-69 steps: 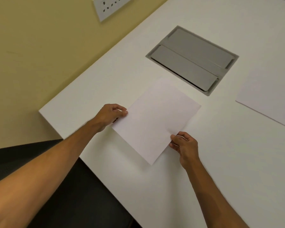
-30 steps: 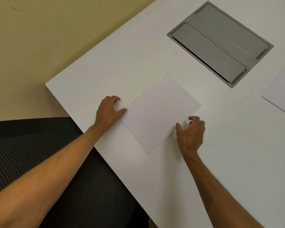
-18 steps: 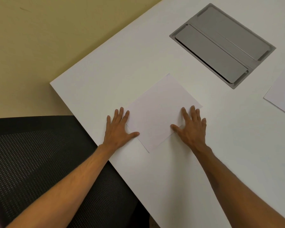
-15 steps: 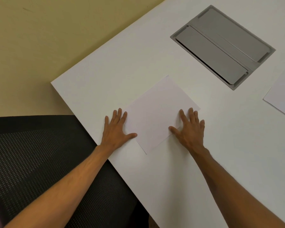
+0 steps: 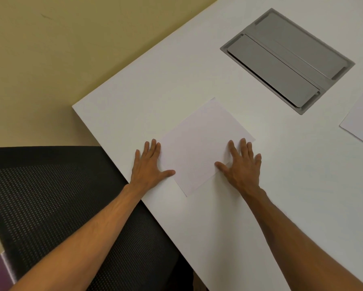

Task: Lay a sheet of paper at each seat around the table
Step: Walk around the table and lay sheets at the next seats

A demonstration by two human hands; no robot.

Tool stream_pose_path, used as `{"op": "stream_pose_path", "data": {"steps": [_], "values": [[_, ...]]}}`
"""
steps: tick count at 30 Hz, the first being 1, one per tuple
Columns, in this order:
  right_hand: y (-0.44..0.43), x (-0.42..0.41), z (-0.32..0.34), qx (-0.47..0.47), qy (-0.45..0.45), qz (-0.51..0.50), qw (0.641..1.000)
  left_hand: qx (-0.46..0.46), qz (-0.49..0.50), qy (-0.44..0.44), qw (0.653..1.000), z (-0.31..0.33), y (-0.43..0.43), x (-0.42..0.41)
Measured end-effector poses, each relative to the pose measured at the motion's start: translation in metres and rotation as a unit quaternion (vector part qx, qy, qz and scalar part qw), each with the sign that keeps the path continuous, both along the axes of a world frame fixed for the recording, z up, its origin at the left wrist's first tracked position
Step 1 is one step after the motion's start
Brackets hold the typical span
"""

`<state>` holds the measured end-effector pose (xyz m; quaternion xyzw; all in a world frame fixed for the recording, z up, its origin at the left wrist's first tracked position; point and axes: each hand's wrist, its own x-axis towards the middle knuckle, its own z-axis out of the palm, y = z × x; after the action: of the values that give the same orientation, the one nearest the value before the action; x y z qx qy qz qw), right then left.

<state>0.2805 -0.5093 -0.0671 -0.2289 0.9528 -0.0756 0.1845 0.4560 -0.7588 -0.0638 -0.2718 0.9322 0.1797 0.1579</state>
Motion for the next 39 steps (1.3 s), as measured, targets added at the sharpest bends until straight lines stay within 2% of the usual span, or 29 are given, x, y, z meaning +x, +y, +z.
{"op": "stream_pose_path", "data": {"steps": [5, 13, 20, 25, 34, 39], "values": [[0.001, -0.001, 0.003, 0.015, 0.005, 0.011, 1.000, 0.002, 0.005, -0.003, 1.000, 0.004, 0.001, -0.003], [0.003, 0.006, 0.022, -0.029, 0.016, 0.018, 0.999, -0.018, -0.010, 0.016, 1.000, 0.019, 0.007, 0.000], [0.025, 0.019, 0.052, -0.042, 0.034, 0.004, 0.999, -0.069, -0.094, 0.029, 0.993, 0.048, 0.027, -0.006], [0.051, 0.032, 0.081, -0.044, 0.065, -0.010, 0.997, -0.076, -0.162, 0.078, 0.981, 0.081, 0.058, -0.020], [0.117, 0.075, 0.144, -0.110, 0.062, -0.142, 0.982, -0.093, -0.275, 0.090, 0.953, 0.139, 0.134, -0.044], [0.171, 0.110, 0.182, -0.128, 0.077, -0.219, 0.964, -0.042, -0.313, 0.130, 0.940, 0.173, 0.193, -0.041]]}}
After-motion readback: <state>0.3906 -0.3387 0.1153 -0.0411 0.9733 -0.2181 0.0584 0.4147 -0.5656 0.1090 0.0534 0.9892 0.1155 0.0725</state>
